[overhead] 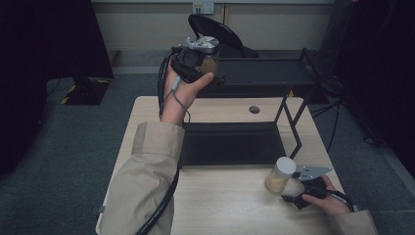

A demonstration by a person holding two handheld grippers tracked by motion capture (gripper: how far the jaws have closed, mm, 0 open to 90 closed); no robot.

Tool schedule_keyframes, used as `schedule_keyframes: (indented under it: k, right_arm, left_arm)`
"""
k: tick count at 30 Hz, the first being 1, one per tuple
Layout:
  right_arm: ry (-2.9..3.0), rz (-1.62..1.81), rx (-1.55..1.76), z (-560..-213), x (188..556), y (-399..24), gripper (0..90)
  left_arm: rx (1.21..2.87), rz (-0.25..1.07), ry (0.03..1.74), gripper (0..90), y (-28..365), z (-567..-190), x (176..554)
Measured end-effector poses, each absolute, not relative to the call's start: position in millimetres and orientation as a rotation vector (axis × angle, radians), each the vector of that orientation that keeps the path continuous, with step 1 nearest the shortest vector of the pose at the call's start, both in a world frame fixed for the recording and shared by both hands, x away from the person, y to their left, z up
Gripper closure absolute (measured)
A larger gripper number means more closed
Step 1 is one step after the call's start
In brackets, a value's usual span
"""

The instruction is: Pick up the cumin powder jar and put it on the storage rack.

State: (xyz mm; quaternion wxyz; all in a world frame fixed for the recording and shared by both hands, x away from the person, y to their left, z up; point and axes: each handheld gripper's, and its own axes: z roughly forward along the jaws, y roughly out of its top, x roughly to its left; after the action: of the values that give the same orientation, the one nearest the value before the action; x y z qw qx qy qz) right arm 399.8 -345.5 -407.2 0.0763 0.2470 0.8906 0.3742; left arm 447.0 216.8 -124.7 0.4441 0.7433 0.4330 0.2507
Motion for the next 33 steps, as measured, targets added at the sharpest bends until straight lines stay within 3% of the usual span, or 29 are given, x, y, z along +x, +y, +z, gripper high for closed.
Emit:
schedule_keyframes:
  k: [19, 33]
  right_arm:
    - [2.668, 1.121, 0.743, -407.2, 399.5, -345.3, 0.0]
    - [2.668, 1.122, 0.743, -407.3, 399.4, -345.3, 0.0]
  left_arm:
    - [1.861, 0.559, 0.945, 0.9, 231.8, -145.4, 419.2]
    - [1.879, 0.511, 0.896, 1.1, 237.9, -186.8, 409.9]
